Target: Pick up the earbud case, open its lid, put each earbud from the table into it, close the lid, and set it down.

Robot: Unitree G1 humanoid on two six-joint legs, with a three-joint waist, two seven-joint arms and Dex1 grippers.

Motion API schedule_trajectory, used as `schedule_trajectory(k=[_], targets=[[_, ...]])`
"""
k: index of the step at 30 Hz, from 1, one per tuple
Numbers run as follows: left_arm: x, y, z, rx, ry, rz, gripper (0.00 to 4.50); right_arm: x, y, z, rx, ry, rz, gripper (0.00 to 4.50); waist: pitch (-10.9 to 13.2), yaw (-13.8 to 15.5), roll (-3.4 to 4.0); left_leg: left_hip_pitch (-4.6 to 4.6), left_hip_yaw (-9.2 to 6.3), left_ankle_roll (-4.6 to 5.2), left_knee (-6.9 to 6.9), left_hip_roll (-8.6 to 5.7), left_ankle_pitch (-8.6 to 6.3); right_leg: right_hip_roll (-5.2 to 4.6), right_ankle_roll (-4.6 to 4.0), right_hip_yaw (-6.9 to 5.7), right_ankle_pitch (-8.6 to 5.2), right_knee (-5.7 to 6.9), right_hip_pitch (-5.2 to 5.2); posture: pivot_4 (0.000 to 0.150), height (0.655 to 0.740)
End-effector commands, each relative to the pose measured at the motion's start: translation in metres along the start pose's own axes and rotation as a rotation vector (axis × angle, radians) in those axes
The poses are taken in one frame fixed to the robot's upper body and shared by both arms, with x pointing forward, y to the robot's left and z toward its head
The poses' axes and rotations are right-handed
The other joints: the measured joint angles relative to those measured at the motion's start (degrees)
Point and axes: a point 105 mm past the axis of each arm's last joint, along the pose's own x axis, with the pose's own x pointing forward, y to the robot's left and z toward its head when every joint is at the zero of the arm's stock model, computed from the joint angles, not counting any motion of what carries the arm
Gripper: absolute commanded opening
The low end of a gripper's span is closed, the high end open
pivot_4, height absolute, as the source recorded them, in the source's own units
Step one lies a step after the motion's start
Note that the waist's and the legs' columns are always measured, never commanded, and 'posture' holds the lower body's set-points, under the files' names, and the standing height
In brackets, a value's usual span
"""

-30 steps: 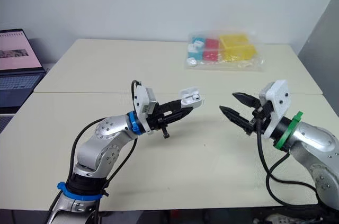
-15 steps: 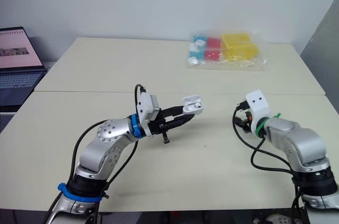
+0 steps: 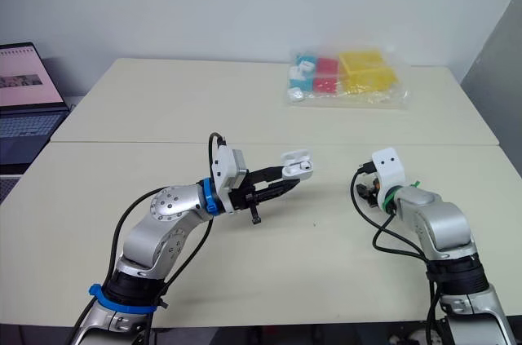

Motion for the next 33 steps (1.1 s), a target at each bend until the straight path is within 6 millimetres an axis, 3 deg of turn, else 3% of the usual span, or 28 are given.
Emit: schedule_trajectory(k=[1,3,8,12,14,16,21,23,25,33], targets=[[0.001,-0.004,0.012,0.049,-0.030,-0.019,0.79,-0.001,0.003,0.000,0.010,-0.002,0.009,2.64,0.00,-0.05,0.00,0.01,0.00,0.00,0.00,0.00,0.00,0.00,0.00,0.01,0.00,0.00,0.00,0.150,0.7359],[0.001,-0.004,0.011,0.049,-0.029,-0.018,0.79,-0.001,0.003,-0.001,0.016,0.002,0.012,2.23,0.00,-0.05,0.00,0.02,0.00,0.00,-0.01,0.01,0.00,0.01,0.00,0.00,0.00,0.02,0.01,0.150,0.7359],[0.000,-0.003,0.010,0.049,-0.026,-0.017,0.79,-0.003,0.002,-0.004,0.066,0.022,0.033,0.44,-0.01,-0.03,0.00,0.03,0.00,0.00,0.00,0.00,0.00,0.01,0.00,0.00,0.00,0.03,0.02,0.150,0.7359],[0.000,-0.004,0.010,0.048,-0.024,-0.015,0.79,-0.011,0.000,-0.001,0.054,0.028,0.083,0.43,0.00,0.14,0.00,0.02,0.00,0.00,0.00,-0.01,0.00,0.00,0.00,0.00,0.00,0.01,0.03,0.150,0.7359],[-0.001,-0.004,0.009,0.048,-0.020,-0.014,0.79,-0.024,0.011,0.007,0.006,0.004,0.221,0.43,0.00,0.17,0.01,0.01,0.00,0.00,-0.02,-0.02,0.00,0.00,0.00,-0.01,0.00,-0.02,0.03,0.150,0.7359],[-0.003,-0.004,0.008,0.052,-0.014,-0.015,0.79,-0.040,0.024,0.008,-0.128,-0.008,0.371,0.43,0.00,0.17,0.01,0.00,0.00,0.00,-0.10,-0.04,0.00,-0.02,0.00,0.00,0.00,-0.08,0.02,0.150,0.7359],[-0.007,-0.005,0.008,0.057,-0.001,-0.019,0.79,-0.068,0.027,-0.007,-0.365,-0.007,0.604,0.43,0.00,0.02,0.00,0.01,-0.05,0.00,-0.25,-0.01,0.00,0.02,0.00,-0.08,-0.03,-0.32,0.05,0.150,0.7359],[-0.009,-0.007,0.007,0.062,0.012,-0.023,0.79,-0.068,0.001,-0.022,-0.541,0.070,0.589,0.43,0.01,-0.23,0.01,0.04,-0.02,0.00,-0.25,0.02,0.00,0.05,0.00,-0.04,-0.03,-0.31,0.06,0.150,0.7359],[-0.013,-0.009,0.006,0.070,0.027,-0.026,0.79,-0.076,-0.011,-0.035,-0.644,0.156,0.648,0.43,0.01,-0.18,0.01,0.08,0.01,0.00,-0.23,-0.01,0.00,0.02,0.01,-0.05,-0.03,-0.29,0.08,0.150,0.7359],[-0.023,-0.017,0.003,0.054,0.059,-0.012,0.79,-0.085,-0.009,-0.050,-0.775,0.206,0.870,0.43,0.02,-0.18,0.00,0.15,0.02,0.00,-0.23,0.02,0.00,0.04,-0.01,-0.02,-0.04,-0.19,0.08,0.150,0.7359]])
